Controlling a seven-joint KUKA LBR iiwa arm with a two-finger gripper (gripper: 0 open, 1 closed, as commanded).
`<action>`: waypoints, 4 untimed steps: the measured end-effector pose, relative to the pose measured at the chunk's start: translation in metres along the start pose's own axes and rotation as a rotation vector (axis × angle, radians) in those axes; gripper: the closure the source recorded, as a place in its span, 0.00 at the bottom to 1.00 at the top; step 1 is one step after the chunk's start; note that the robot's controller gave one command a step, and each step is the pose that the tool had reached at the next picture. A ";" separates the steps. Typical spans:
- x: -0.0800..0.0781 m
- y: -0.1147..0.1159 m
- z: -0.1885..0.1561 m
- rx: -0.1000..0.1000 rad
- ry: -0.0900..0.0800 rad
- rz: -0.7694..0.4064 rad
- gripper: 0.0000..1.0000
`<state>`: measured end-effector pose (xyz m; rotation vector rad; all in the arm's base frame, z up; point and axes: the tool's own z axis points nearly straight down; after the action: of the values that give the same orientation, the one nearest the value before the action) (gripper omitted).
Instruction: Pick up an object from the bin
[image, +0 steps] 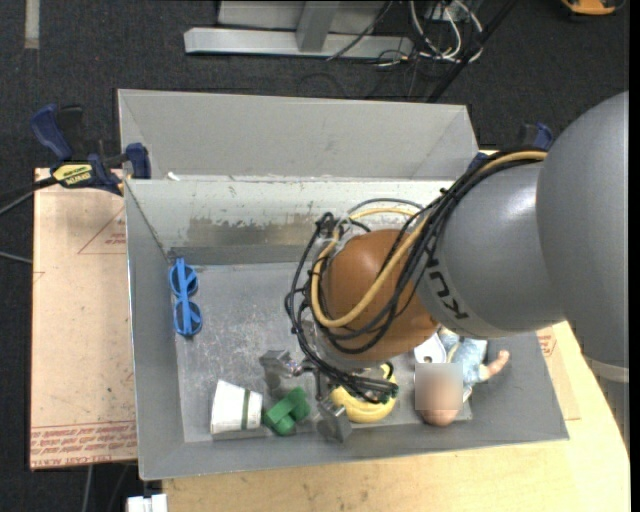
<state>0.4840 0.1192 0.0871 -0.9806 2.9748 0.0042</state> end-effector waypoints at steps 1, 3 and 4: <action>0.000 -0.001 0.017 -0.007 0.007 -0.232 1.00; 0.001 0.000 0.013 -0.010 0.012 -0.232 1.00; 0.002 0.001 -0.009 -0.012 0.015 -0.231 1.00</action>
Offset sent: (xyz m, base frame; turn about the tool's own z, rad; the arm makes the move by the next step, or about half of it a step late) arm 0.0000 0.0000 0.0000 0.0000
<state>0.4816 0.1187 0.0956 -1.3247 2.8583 0.0130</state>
